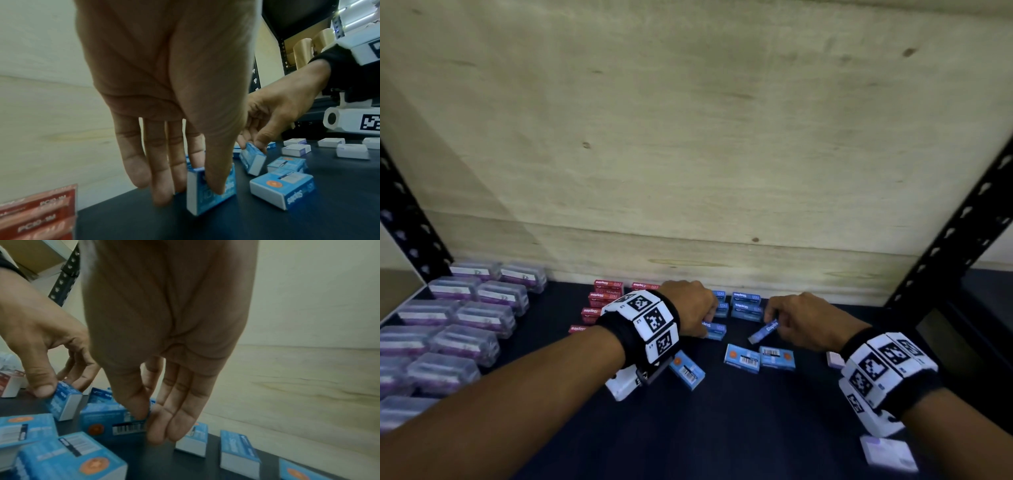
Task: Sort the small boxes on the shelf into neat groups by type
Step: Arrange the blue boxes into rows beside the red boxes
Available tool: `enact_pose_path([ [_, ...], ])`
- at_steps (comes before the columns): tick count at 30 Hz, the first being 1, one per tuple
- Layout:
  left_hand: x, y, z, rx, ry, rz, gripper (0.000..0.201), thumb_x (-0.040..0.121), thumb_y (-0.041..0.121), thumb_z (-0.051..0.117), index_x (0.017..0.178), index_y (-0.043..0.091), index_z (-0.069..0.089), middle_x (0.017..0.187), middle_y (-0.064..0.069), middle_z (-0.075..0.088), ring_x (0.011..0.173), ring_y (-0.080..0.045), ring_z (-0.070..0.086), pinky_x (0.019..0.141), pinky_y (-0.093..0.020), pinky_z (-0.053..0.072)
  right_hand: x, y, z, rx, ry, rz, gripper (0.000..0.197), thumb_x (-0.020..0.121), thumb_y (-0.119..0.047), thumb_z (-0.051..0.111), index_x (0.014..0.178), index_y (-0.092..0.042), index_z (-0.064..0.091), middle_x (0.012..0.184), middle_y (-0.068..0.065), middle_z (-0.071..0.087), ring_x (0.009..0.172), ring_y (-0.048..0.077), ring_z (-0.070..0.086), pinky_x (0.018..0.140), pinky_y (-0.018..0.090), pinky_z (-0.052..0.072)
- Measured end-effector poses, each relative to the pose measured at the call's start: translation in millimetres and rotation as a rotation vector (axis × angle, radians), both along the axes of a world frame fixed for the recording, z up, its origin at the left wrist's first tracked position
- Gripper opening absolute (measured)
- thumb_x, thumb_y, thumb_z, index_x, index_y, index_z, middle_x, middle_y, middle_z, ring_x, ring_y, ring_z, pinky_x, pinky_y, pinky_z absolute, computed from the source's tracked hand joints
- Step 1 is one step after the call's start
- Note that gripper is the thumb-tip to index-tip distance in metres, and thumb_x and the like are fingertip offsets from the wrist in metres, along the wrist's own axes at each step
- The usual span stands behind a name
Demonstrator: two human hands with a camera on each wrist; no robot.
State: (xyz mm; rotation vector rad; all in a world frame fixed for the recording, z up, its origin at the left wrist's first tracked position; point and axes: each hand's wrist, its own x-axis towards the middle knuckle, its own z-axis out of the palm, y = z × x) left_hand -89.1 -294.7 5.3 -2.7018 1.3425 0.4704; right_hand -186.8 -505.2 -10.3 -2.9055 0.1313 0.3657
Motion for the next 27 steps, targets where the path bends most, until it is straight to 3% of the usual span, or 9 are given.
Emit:
enact_pose_path([
  [5, -1.5, -1.3, -5.6, 0.017, 0.017, 0.002, 0.022, 0.087, 0.036, 0.068, 0.102, 0.023, 0.059, 0.089, 0.006, 0.053, 0.08, -0.018, 0.052, 0.064, -0.029, 0.038, -4.0, -1.6, -4.4, 0.107, 0.009, -0.068, 0.011, 0.09, -0.033, 0.061, 0.1, -0.029, 0.059, 0.091, -0.006, 0.069, 0.084, 0.011, 0.066, 0.079, 0.031, 0.055],
  [8, -1.9, -2.2, -5.6, 0.023, 0.028, -0.007, 0.023, 0.088, 0.034, 0.068, 0.103, 0.02, 0.059, 0.087, 0.006, 0.052, 0.078, -0.017, 0.051, 0.06, -0.028, 0.036, -4.0, -3.0, -6.8, 0.167, -0.02, -0.103, 0.012, 0.09, -0.039, 0.066, 0.095, -0.03, 0.059, 0.088, -0.006, 0.07, 0.082, 0.009, 0.066, 0.077, 0.031, 0.056],
  [13, -0.1, -3.7, -2.9, 0.048, 0.057, -0.011, 0.027, 0.087, 0.036, 0.069, 0.105, 0.02, 0.059, 0.087, 0.006, 0.051, 0.08, -0.017, 0.052, 0.064, -0.029, 0.039, -3.7, -3.7, -4.2, 0.29, -0.051, -0.149, 0.014, 0.084, -0.036, 0.074, 0.087, -0.026, 0.064, 0.082, -0.008, 0.071, 0.075, 0.004, 0.067, 0.069, 0.018, 0.051],
  [15, 1.1, -3.7, -2.5, 0.062, 0.062, -0.006, 0.029, 0.086, 0.039, 0.07, 0.105, 0.021, 0.059, 0.092, 0.005, 0.054, 0.081, -0.017, 0.053, 0.065, -0.028, 0.04, -3.8, -3.7, -3.0, 0.308, -0.047, -0.152, 0.016, 0.083, -0.034, 0.076, 0.087, -0.024, 0.064, 0.08, -0.007, 0.071, 0.072, 0.005, 0.067, 0.067, 0.019, 0.051],
  [18, 3.1, -1.9, -2.3, 0.069, 0.045, 0.0, 0.029, 0.086, 0.042, 0.068, 0.105, 0.022, 0.06, 0.094, 0.005, 0.056, 0.082, -0.016, 0.053, 0.066, -0.029, 0.041, -4.3, -4.4, 1.8, 0.394, -0.001, -0.128, 0.025, 0.083, -0.03, 0.077, 0.1, -0.026, 0.059, 0.08, -0.002, 0.07, 0.069, 0.006, 0.065, 0.069, 0.025, 0.051],
  [21, 3.6, 0.0, -1.5, 0.075, 0.014, -0.002, 0.028, 0.088, 0.043, 0.066, 0.106, 0.022, 0.059, 0.089, 0.007, 0.053, 0.082, -0.017, 0.052, 0.068, -0.029, 0.04, -3.2, -5.4, 5.5, 0.315, 0.047, -0.063, 0.035, 0.086, -0.03, 0.073, 0.115, -0.036, 0.056, 0.082, -0.006, 0.066, 0.067, 0.0, 0.059, 0.068, 0.017, 0.045],
  [27, 4.2, 1.0, -1.5, 0.081, -0.014, 0.001, 0.026, 0.091, 0.043, 0.061, 0.107, 0.023, 0.057, 0.091, 0.006, 0.051, 0.084, -0.018, 0.051, 0.07, -0.031, 0.041, 2.0, -1.7, 7.1, 0.252, 0.022, -0.032, 0.019, 0.088, -0.022, 0.069, 0.104, -0.031, 0.062, 0.082, -0.009, 0.069, 0.069, 0.001, 0.061, 0.066, 0.015, 0.046],
])
